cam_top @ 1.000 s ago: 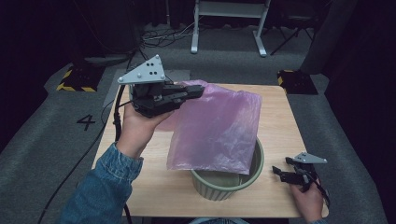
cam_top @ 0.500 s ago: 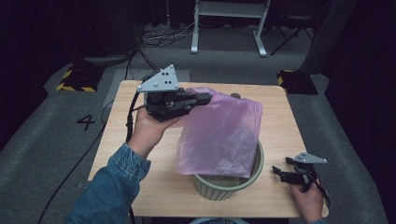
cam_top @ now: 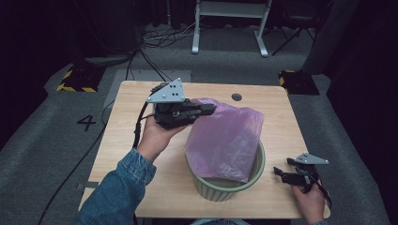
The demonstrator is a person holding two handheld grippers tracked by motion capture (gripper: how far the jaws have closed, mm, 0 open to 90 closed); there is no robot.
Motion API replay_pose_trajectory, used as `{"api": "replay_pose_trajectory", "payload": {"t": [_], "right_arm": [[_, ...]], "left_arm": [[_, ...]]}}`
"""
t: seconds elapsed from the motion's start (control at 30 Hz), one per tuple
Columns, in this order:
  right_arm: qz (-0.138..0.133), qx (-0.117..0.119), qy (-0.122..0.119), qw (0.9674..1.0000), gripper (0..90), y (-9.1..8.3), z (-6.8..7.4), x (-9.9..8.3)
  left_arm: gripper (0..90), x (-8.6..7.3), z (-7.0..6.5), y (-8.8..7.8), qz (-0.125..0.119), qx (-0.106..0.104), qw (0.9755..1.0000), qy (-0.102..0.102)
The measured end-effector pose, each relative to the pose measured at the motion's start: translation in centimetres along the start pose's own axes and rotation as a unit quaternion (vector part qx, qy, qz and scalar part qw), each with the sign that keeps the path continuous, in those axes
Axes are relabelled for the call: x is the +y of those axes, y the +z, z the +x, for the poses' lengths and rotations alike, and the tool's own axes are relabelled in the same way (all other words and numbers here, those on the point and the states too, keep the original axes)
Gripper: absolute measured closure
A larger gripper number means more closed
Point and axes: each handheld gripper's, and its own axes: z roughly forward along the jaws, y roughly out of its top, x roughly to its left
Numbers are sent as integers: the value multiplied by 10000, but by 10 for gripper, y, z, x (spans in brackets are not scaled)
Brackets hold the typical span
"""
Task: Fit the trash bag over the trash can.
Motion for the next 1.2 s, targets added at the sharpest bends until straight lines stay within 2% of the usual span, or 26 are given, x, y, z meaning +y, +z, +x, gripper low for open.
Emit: {"api": "replay_pose_trajectory", "payload": {"t": [0.33, 0.57, 0.77, 0.9, 1.07, 1.2], "right_arm": [[-1, 0, -2, 10000, 248, 0, 0, 0], [-1, 0, -1, 10000, 248, 0, 0, 0], [-1, 0, -1, 10000, 248, 0, 0, 0], [0, -1, -1, 10000, 248, 0, 0, 0], [5, 3, 9, 10000, 248, 0, 0, 0], [3, 4, 9, 10000, 247, 0, 0, 0]], "left_arm": [[896, -26, 2, 13, 165, -137, 9996, -194], [896, -42, 7, 15, 323, -206, 9988, -296], [895, -56, 6, 14, 715, -107, 9971, -215], [894, -61, 5, 14, 817, -100, 9964, -212], [893, -68, 4, 13, 902, -94, 9954, -303], [886, -72, 1, 10, 1019, 26, 9943, -308]]}}
